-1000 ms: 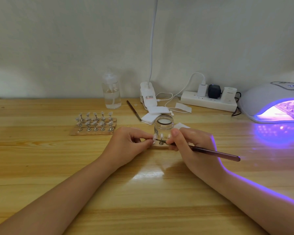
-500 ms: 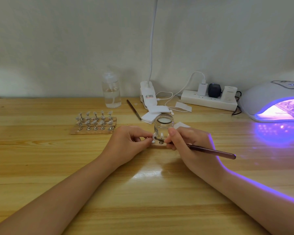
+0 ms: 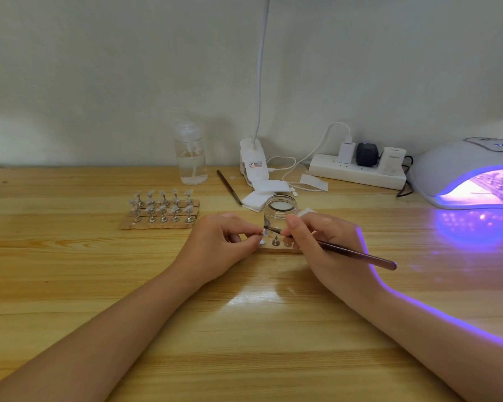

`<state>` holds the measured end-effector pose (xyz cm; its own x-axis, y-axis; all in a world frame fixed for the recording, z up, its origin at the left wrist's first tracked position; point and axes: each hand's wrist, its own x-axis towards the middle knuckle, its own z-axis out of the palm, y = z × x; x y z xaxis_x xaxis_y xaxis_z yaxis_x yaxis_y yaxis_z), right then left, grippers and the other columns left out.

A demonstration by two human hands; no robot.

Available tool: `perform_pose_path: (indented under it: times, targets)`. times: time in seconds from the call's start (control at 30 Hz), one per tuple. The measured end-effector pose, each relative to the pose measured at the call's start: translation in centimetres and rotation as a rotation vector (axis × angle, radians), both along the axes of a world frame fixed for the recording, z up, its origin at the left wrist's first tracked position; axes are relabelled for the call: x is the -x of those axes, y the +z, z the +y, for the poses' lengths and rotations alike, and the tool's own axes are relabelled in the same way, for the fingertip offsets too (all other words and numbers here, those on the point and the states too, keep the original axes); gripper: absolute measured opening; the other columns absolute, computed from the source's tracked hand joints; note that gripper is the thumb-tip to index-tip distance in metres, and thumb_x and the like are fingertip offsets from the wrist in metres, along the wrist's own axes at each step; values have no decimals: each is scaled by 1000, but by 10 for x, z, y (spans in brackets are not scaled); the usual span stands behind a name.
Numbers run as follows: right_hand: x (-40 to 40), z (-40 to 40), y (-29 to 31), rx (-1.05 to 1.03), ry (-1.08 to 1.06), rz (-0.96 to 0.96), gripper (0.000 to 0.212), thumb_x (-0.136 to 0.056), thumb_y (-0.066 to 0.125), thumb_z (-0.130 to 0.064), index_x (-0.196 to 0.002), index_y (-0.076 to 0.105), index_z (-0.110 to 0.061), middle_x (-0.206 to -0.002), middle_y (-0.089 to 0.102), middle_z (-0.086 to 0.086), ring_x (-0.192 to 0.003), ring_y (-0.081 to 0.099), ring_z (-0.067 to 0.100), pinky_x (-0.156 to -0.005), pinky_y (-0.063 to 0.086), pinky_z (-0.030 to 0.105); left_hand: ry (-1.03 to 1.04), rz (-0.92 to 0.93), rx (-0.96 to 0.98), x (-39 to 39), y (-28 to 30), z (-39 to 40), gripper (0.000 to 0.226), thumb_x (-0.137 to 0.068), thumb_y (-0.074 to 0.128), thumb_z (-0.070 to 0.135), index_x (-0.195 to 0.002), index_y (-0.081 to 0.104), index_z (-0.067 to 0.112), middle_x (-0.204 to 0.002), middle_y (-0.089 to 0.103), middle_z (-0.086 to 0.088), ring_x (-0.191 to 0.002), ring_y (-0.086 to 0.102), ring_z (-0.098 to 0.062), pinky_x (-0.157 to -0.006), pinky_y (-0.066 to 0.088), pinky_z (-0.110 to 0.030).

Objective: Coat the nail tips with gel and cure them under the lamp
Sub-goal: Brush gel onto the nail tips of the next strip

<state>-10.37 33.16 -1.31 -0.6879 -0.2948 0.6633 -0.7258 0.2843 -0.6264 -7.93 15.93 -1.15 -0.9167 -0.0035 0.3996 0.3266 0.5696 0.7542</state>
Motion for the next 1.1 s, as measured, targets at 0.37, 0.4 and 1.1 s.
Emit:
perform_pose_path:
  times: [0.37,0.4,1.1]
  targets:
    - [-4,2,-3,150,78,-91,31,-88,51,-29,-60,63,-26,-53,62,-9,-53,61,2,-54,47,14,13,-16,-5,-1,2,1,19,-77,69,4,-85,72,21,-70,62,12,-62,58,-25,-57,40,-12]
    - [-3,2,-2,158,64,-86,31,-88,51,-31,-61,63,-27,-57,64,-6,-54,61,4,-55,49,17,12,-15,-9,-1,2,1,20,-77,70,4,-85,72,22,-70,62,11,-63,58,-26,-57,41,-12]
    - [-2,2,-2,123,81,-101,34,-88,47,-39,-62,64,-25,-61,65,-3,-57,62,6,-57,51,24,-15,-14,-15,-1,1,0,26,-76,70,5,-81,69,31,-75,65,8,-53,52,-7,-54,40,-9]
